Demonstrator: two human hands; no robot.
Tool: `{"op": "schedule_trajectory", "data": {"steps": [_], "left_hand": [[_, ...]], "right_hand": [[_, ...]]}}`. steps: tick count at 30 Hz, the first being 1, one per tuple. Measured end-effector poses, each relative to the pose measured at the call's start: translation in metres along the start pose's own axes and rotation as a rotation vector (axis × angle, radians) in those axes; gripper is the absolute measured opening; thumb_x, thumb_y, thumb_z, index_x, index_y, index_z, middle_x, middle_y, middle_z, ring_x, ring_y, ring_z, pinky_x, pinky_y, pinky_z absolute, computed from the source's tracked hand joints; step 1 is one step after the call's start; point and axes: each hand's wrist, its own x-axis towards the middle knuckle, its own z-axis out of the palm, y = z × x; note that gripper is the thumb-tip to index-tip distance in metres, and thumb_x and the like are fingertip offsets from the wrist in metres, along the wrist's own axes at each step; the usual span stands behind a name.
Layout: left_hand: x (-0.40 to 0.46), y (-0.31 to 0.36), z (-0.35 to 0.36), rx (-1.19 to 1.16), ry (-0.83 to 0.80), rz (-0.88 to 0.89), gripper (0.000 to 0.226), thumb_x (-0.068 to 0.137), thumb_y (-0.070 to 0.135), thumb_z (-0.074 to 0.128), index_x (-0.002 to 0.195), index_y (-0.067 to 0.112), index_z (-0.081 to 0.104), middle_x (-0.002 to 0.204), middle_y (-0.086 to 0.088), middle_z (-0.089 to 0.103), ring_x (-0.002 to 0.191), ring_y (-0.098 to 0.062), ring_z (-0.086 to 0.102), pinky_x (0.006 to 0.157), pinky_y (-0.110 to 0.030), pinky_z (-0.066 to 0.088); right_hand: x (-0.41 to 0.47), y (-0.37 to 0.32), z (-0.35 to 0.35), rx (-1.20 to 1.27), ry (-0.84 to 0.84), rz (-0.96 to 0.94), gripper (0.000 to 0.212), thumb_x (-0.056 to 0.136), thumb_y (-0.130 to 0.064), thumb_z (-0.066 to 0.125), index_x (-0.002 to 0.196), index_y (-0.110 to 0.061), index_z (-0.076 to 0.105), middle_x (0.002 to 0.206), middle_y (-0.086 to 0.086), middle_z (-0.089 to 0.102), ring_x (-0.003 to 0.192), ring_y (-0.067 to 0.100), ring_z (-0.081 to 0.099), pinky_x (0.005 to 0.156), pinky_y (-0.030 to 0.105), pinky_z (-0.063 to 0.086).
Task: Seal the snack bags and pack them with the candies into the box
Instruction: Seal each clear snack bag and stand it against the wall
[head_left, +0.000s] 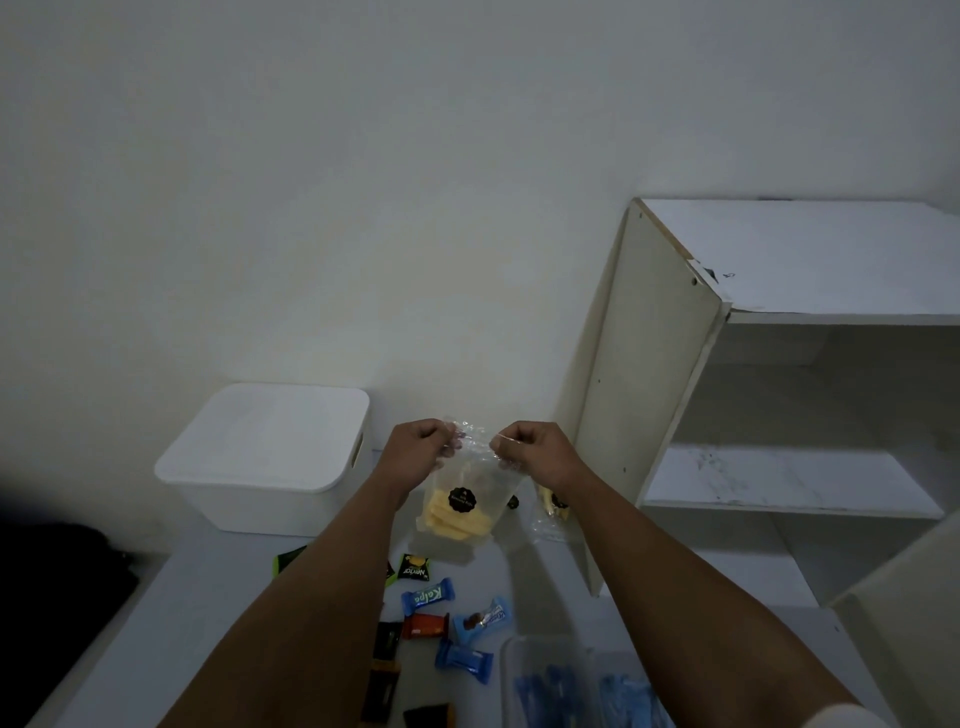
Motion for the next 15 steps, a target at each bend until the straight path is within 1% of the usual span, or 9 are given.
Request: {"op": "schedule_trajectory", "data": {"steps": [1, 5, 10, 12, 15], "left_hand": [[0.000, 0.001, 0.002, -0.006, 0.001, 0.005, 0.022, 0.100, 0.026, 0.059, 0.092, 0.015, 0.077, 0.097, -0.009, 0.077, 0.084, -0.016, 0.066, 0.080, -0.033, 0.053], [0.002, 0.003, 0.002, -0.027, 0.028, 0.018, 0.022, 0.100, 0.024, 0.059, 0.093, 0.012, 0.076, 0.098, -0.012, 0.076, 0.084, -0.016, 0.065, 0.082, -0.034, 0.053], [0.011, 0.001, -0.004, -0.004, 0.028, -0.003, 0.025, 0.101, 0.019, 0.057, 0.099, -0.001, 0.072, 0.089, 0.002, 0.074, 0.087, -0.015, 0.066, 0.084, -0.034, 0.053], [0.012, 0.003, -0.001, -0.027, 0.019, -0.007, 0.024, 0.101, 0.020, 0.057, 0.098, 0.001, 0.072, 0.088, 0.002, 0.073, 0.085, -0.014, 0.064, 0.084, -0.034, 0.052], [0.015, 0.006, 0.001, -0.063, 0.049, 0.005, 0.021, 0.101, 0.022, 0.058, 0.093, 0.008, 0.073, 0.086, -0.001, 0.071, 0.082, -0.014, 0.063, 0.082, -0.032, 0.052]], "right_hand": [[0.000, -0.002, -0.001, 0.005, 0.008, -0.001, 0.022, 0.089, -0.017, 0.075, 0.093, 0.005, 0.072, 0.075, 0.005, 0.070, 0.066, 0.011, 0.066, 0.065, 0.024, 0.051], [0.003, -0.002, -0.001, 0.024, 0.056, 0.037, 0.023, 0.085, -0.024, 0.079, 0.089, -0.002, 0.076, 0.074, 0.001, 0.074, 0.066, 0.009, 0.069, 0.062, 0.032, 0.048], [0.001, 0.005, -0.004, 0.110, 0.036, 0.075, 0.020, 0.086, -0.019, 0.078, 0.092, 0.000, 0.074, 0.074, 0.005, 0.072, 0.068, 0.012, 0.067, 0.068, 0.035, 0.047], [0.002, 0.004, -0.004, 0.119, 0.059, 0.058, 0.021, 0.087, -0.017, 0.077, 0.092, 0.002, 0.073, 0.073, 0.007, 0.071, 0.065, 0.014, 0.065, 0.065, 0.034, 0.047], [0.003, -0.003, -0.006, 0.173, 0.089, 0.047, 0.023, 0.088, -0.016, 0.077, 0.097, 0.005, 0.073, 0.075, 0.006, 0.072, 0.062, 0.008, 0.068, 0.062, 0.030, 0.049]]}}
